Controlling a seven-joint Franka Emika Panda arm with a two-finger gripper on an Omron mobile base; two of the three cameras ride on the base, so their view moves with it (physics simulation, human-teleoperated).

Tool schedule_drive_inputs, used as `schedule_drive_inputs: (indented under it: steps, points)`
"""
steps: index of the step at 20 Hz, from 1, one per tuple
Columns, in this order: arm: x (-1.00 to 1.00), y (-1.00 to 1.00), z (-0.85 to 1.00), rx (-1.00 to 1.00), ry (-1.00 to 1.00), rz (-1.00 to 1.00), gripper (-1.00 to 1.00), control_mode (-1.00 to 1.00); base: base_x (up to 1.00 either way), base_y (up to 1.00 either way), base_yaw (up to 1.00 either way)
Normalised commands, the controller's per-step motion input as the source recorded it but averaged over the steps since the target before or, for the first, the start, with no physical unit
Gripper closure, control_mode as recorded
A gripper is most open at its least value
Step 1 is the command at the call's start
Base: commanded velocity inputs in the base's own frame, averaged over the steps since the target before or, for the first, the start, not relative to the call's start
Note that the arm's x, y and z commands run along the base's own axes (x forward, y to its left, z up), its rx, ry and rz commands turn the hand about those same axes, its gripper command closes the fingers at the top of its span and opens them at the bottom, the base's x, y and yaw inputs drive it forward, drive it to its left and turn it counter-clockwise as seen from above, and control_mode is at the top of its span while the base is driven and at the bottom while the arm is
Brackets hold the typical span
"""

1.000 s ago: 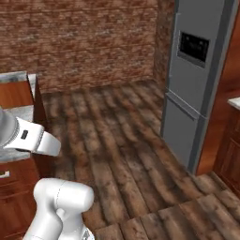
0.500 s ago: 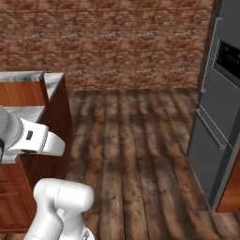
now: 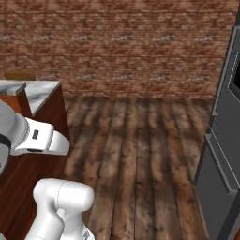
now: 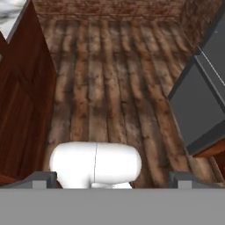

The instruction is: Pick the candle and jar from the dining table and place them in the open cabinet. Close the cabinet after placing the objects.

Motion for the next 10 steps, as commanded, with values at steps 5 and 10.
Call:
schedule_drive_inputs:
  steps: [5,10]
  points:
    - [0.00,0.00,0.00,0.00,0.00,0.00,-1.00,1.00,1.00,-0.13,0.11]
    - [0.00,0.00,0.00,0.00,0.00,0.00,-1.00,1.00,1.00,-0.06,0.02]
